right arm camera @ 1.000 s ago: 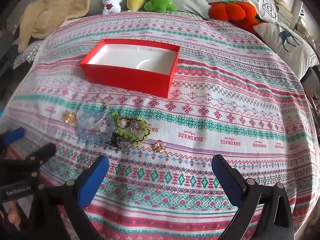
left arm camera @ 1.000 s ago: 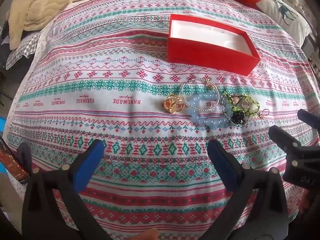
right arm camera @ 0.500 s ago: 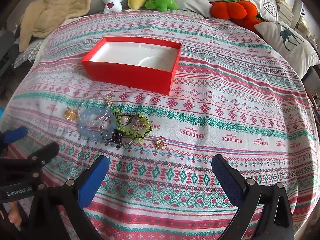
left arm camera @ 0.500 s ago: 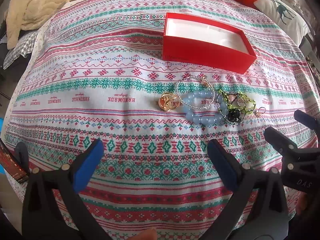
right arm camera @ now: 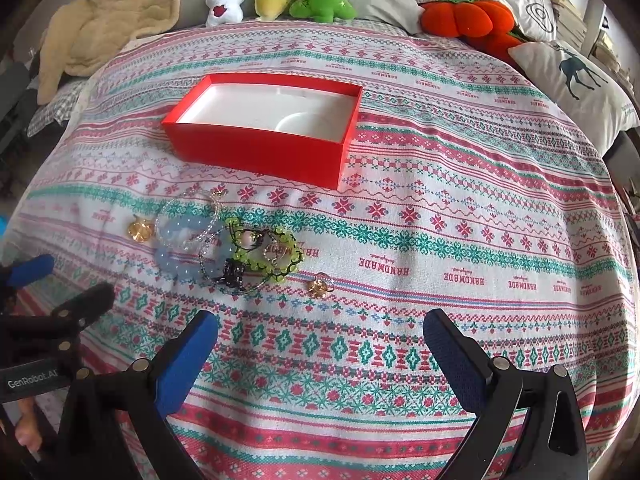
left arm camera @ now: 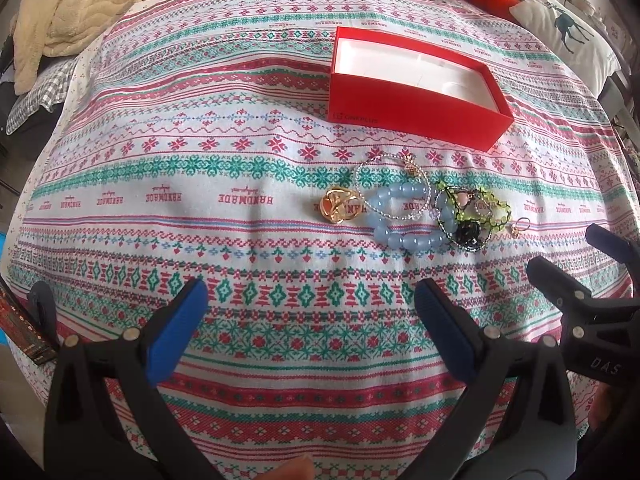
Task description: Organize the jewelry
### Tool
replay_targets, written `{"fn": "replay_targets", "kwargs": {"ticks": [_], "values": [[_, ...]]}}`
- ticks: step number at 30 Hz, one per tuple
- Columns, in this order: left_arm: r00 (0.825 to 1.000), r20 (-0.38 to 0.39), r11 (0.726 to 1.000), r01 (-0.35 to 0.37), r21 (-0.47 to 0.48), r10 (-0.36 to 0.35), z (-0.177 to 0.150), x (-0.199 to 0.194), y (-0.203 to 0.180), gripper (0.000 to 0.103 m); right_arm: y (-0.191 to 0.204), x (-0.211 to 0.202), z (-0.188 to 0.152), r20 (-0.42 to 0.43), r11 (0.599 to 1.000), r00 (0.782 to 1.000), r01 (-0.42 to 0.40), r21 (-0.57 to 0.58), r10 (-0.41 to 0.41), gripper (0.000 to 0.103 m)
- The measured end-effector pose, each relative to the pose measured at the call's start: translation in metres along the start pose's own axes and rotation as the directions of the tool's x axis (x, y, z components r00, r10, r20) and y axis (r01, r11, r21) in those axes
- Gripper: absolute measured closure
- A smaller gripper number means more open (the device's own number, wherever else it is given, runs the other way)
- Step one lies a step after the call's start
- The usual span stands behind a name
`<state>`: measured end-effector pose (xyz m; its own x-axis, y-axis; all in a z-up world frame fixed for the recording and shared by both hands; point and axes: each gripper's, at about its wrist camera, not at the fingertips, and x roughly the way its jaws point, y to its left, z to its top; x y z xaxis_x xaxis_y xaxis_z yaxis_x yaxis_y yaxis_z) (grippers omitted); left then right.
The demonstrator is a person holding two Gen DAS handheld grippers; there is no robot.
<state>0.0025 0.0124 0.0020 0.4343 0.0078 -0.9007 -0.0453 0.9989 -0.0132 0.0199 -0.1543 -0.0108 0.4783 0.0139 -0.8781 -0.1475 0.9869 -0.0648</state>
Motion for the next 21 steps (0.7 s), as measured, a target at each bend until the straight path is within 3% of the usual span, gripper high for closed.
{"fn": "replay_targets", "kwargs": {"ticks": [21], "values": [[1.0, -0.003, 1.0, 0.002, 0.001, -0.002, -0.0008, 0.0009, -0.0007, 0.001, 0.003, 0.002, -0.0017, -0.007, 1.0, 1.0, 0.0, -0.008, 0.0, 0.0]]}}
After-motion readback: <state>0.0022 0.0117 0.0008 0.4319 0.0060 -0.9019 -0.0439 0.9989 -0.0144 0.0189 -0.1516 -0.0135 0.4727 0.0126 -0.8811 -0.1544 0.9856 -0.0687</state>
